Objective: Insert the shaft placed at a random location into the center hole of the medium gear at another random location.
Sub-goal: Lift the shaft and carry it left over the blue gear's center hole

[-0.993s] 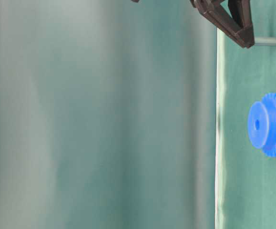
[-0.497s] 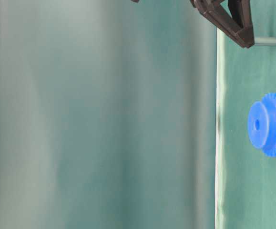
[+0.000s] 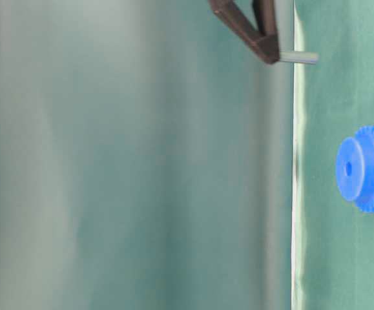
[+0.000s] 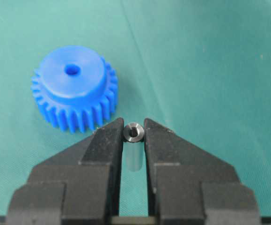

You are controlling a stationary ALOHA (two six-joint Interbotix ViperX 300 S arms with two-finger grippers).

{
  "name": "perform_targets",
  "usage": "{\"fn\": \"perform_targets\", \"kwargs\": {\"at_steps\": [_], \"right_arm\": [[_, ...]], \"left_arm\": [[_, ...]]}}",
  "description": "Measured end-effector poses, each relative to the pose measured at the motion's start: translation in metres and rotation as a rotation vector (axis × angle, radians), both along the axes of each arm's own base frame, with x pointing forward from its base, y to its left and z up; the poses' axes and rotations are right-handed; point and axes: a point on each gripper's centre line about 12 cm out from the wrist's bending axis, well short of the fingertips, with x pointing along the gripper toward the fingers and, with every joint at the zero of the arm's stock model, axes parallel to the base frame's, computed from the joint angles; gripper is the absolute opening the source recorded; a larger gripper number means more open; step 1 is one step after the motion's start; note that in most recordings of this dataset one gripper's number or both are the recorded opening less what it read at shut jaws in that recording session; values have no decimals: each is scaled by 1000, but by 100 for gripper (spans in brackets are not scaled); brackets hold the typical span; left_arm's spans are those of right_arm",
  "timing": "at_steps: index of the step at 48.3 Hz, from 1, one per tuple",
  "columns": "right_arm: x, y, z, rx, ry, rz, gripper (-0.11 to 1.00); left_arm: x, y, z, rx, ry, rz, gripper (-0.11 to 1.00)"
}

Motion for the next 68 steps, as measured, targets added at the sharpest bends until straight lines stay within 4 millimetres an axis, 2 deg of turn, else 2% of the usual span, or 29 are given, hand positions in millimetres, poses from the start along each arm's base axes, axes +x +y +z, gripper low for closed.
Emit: {"fn": "perform_targets", "kwargs": {"at_steps": [27, 38, 55, 68], "right_arm": [[4, 5, 3, 3, 7, 19, 14], [31, 12, 1, 5, 16, 61, 14], [82, 21, 0, 4, 15, 111, 14], [105, 19, -3, 8, 14, 111, 14]], "left_arm": [[0, 0, 0, -1, 2, 0, 0], [0, 0, 0, -1, 2, 0, 0], [0, 0, 0, -1, 3, -1, 0], [0, 0, 0, -1, 3, 0, 0]]}}
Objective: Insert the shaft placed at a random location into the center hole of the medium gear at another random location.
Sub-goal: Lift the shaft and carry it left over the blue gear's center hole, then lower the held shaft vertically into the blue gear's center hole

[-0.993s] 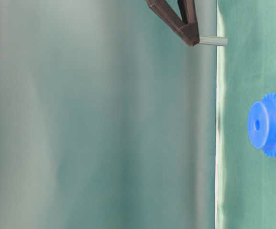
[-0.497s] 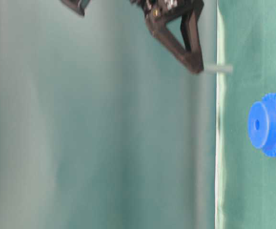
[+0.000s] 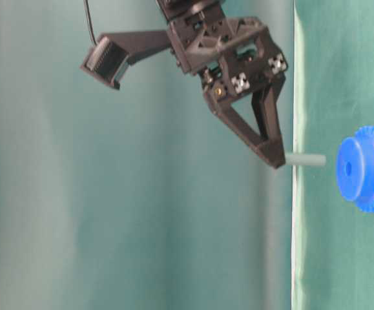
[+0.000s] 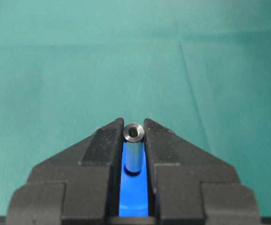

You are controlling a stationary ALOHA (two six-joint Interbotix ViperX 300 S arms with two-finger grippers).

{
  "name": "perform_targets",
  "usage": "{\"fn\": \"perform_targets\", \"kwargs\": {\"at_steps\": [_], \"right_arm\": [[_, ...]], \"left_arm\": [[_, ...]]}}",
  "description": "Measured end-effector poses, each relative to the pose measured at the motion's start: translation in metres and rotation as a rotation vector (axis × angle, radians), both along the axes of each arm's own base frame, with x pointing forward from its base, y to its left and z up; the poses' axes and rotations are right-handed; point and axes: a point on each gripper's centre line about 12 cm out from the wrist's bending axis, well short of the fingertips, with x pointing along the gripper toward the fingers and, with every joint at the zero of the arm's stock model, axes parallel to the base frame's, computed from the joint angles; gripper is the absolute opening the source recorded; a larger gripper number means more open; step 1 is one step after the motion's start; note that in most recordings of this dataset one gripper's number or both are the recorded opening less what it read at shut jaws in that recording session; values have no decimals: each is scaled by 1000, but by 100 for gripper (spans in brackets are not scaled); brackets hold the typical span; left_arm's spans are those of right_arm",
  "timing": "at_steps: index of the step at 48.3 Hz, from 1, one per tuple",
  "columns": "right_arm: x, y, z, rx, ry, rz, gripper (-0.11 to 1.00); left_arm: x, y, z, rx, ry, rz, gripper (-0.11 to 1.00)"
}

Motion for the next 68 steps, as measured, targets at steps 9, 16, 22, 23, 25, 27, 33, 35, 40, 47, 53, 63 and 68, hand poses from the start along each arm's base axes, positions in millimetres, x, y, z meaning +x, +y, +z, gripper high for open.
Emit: {"fn": "perform_targets", "kwargs": {"at_steps": [9, 16, 22, 23, 25, 27, 33, 35, 40, 47, 53, 63, 68], "right_arm": [[5, -1, -1, 0, -2, 0, 14], [6, -1, -1, 2, 0, -2, 14], [6, 0, -1, 4, -2, -3, 14], [6, -1, -2, 4, -1, -4, 14], [6, -1, -3, 5, 2, -4, 14], [6, -1, -5, 6, 8, -6, 14], [6, -1, -13, 9, 27, -6, 14], [7, -1, -16, 8, 34, -5, 14], [7, -1, -21, 12, 48, -6, 14], [7, -1, -25, 14, 58, -7, 14], [7, -1, -25, 13, 59, -6, 14], [7, -1, -28, 15, 65, -7, 14], [8, -2, -32, 16, 74, -7, 14]], "left_arm": [[0, 0, -1, 2, 9, 0, 0], [0, 0, -2, 0, 15, -1, 0], [0, 0, -1, 2, 14, 0, 0], [0, 0, -1, 2, 12, 0, 0], [0, 0, -2, 2, 15, 0, 0], [0, 0, -2, 2, 15, -2, 0], [0, 0, -2, 0, 15, 0, 0], [0, 0, -2, 2, 14, 0, 0], [0, 0, -2, 0, 15, 0, 0], [0, 0, -2, 2, 15, 0, 0], [0, 0, -2, 2, 15, 0, 0], [0, 0, -2, 2, 15, 0, 0], [0, 0, -2, 2, 15, 0, 0]]}}
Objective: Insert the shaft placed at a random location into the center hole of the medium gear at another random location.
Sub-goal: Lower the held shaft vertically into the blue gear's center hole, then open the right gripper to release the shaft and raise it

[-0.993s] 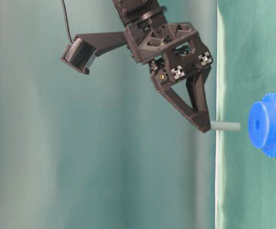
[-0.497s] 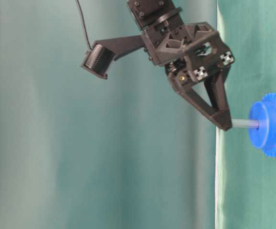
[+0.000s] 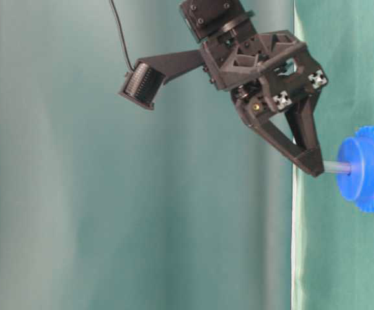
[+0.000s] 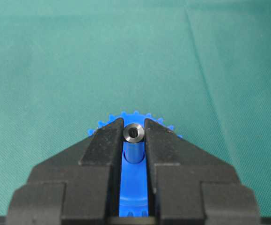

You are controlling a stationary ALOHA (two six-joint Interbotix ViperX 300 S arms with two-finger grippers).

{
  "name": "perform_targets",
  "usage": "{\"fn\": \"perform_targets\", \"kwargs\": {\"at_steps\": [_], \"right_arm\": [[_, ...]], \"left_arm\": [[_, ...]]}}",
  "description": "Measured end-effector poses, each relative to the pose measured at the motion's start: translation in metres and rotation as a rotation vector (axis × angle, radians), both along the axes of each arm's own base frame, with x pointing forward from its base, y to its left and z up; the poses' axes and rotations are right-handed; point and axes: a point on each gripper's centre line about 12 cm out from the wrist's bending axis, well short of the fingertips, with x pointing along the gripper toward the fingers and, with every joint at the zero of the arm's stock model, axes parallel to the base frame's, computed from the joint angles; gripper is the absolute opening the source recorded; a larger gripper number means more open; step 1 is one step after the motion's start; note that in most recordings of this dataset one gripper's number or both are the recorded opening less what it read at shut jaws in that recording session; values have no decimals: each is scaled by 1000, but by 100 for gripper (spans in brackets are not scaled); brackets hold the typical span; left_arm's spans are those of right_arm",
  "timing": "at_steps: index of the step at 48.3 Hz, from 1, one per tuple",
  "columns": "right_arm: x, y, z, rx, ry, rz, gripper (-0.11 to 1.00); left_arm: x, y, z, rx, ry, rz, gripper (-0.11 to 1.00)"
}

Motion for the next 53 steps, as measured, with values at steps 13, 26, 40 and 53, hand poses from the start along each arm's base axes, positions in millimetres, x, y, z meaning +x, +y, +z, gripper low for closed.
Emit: {"fn": "perform_targets", "kwargs": {"at_steps": [13, 26, 40, 53], "right_arm": [[3, -1, -7, 5, 15, -3, 14], [7, -1, -17, 7, 35, -2, 14], [8, -1, -19, 9, 37, -3, 14], [7, -1, -19, 9, 39, -3, 15]], "left_arm": [[0, 0, -1, -1, 6, 0, 0], [0, 0, -1, 0, 9, 0, 0], [0, 0, -1, 0, 9, 0, 0], [0, 0, -1, -1, 11, 0, 0]]}}
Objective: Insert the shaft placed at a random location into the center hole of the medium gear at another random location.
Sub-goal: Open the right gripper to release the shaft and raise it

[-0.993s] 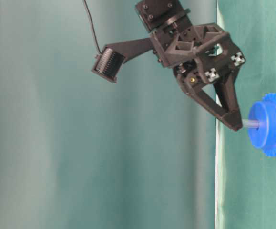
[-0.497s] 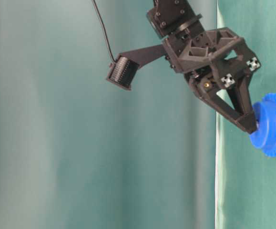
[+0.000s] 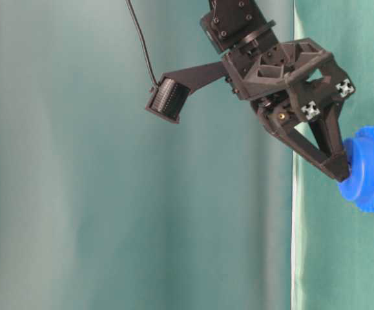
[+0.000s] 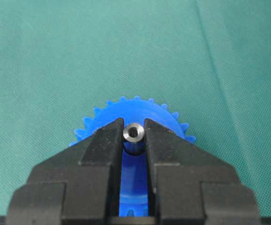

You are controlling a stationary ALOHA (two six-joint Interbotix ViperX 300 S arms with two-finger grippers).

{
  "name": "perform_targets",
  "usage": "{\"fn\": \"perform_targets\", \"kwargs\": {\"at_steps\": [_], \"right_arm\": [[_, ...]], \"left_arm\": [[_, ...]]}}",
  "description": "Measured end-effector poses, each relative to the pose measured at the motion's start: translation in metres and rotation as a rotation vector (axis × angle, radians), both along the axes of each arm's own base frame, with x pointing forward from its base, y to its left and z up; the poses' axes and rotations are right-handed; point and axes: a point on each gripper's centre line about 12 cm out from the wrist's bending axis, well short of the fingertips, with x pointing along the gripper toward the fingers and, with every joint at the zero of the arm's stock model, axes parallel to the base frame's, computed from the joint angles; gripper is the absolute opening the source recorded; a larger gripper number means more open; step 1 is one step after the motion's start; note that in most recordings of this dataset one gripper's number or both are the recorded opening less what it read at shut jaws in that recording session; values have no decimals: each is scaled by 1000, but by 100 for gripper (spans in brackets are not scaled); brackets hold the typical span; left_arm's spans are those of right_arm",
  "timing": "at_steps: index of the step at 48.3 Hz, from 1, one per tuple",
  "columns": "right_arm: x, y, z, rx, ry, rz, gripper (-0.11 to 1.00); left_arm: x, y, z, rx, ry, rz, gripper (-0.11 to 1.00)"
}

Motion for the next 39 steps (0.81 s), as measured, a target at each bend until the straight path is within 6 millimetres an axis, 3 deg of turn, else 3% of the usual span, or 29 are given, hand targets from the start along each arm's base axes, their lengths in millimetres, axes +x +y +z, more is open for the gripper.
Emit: {"fn": "perform_targets", "kwargs": {"at_steps": [3, 10, 14, 20, 39], "right_arm": [[0, 1, 1, 1, -2, 0, 27], [0, 1, 1, 1, -2, 0, 73], [0, 1, 1, -1, -3, 1, 91], [0, 1, 2, -1, -4, 1, 83], [-20, 3, 39, -11, -79, 2, 85]], "left_arm": [[0, 0, 0, 1, 0, 0, 0], [0, 0, 0, 1, 0, 0, 0], [0, 0, 0, 0, 0, 0, 0], [0, 0, 1, 0, -2, 0, 0], [0, 0, 0, 1, 0, 0, 0]]}}
